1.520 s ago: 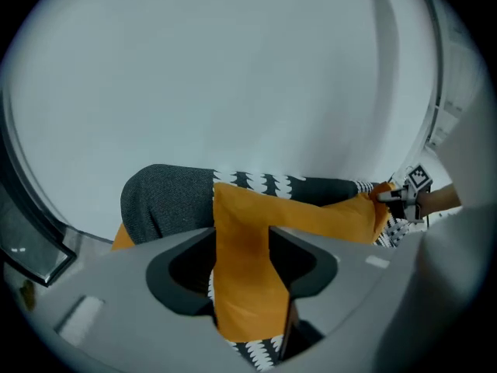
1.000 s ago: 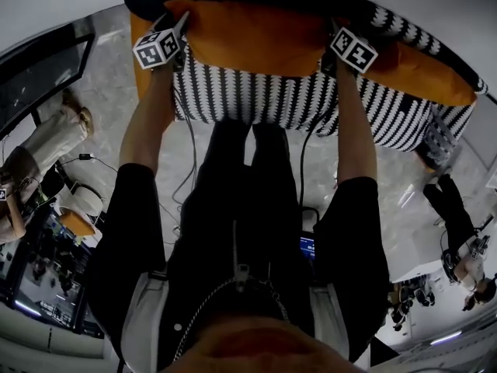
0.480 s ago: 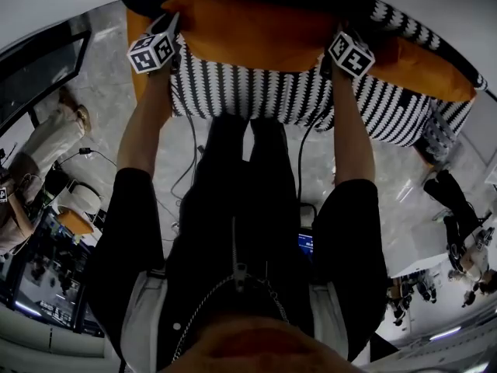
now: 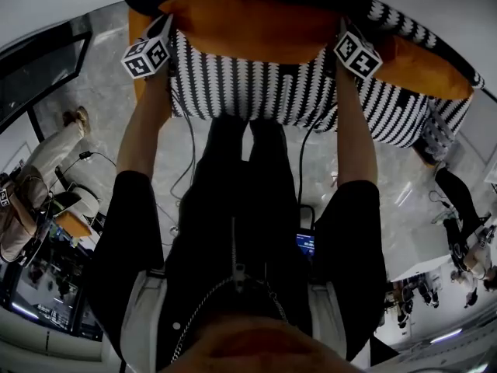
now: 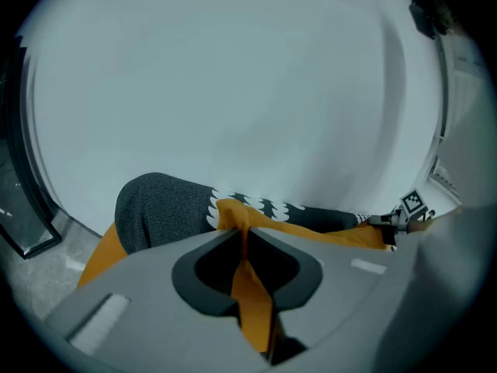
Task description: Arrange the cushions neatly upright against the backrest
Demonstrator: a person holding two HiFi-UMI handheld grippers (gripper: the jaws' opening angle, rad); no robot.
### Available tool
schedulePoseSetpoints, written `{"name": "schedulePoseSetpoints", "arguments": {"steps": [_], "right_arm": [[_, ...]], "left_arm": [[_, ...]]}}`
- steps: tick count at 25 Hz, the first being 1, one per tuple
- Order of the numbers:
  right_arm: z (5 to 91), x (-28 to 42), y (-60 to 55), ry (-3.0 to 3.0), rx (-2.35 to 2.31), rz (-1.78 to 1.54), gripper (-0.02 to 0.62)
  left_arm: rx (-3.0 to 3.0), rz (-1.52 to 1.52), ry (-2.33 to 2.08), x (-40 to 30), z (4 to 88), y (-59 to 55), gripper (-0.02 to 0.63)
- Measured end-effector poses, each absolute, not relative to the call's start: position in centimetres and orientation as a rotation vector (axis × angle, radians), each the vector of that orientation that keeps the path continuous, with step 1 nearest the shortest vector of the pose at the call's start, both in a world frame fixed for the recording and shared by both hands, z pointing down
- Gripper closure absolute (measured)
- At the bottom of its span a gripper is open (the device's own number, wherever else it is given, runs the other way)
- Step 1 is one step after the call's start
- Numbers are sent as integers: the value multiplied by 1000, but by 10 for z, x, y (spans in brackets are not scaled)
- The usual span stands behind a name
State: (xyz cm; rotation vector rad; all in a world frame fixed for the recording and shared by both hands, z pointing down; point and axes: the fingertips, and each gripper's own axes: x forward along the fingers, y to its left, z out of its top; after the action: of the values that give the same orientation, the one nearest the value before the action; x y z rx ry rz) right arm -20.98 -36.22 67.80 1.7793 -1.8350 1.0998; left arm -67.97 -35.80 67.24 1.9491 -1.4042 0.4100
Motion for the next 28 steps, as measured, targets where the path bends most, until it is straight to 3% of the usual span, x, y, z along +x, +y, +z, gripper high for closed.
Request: {"name": "schedulePoseSetpoints", "arguments": {"steps": [5, 7, 9, 11, 14, 17, 23, 28], "right_arm": [[685, -207, -355, -1808, 1854, 1131, 557], [687, -207, -349, -1799, 1860, 1097, 520], [679, -210, -343, -1821, 1882, 1051, 445], [667, -213, -334, -1833, 1923, 1021, 445], [643, -225, -315, -1874, 1949, 1037, 486], [618, -246, -282, -1912, 1904, 1003, 588], [609, -285, -202, -1870, 1741, 836, 592], [580, -272, -151, -1881, 1728, 783, 592]], "left_arm": [[1906, 370, -1428, -678, 687, -344, 565], [1902, 368, -1434, -682, 690, -337, 536], [1920, 381, -1442, -688, 688, -334, 464], [1945, 394, -1457, -697, 681, -329, 446], [1970, 399, -1495, -713, 664, -318, 447], [2007, 406, -1534, -719, 644, -296, 454], [2160, 351, -1493, -680, 607, -250, 595], [2202, 353, -1464, -623, 567, -195, 595]]}}
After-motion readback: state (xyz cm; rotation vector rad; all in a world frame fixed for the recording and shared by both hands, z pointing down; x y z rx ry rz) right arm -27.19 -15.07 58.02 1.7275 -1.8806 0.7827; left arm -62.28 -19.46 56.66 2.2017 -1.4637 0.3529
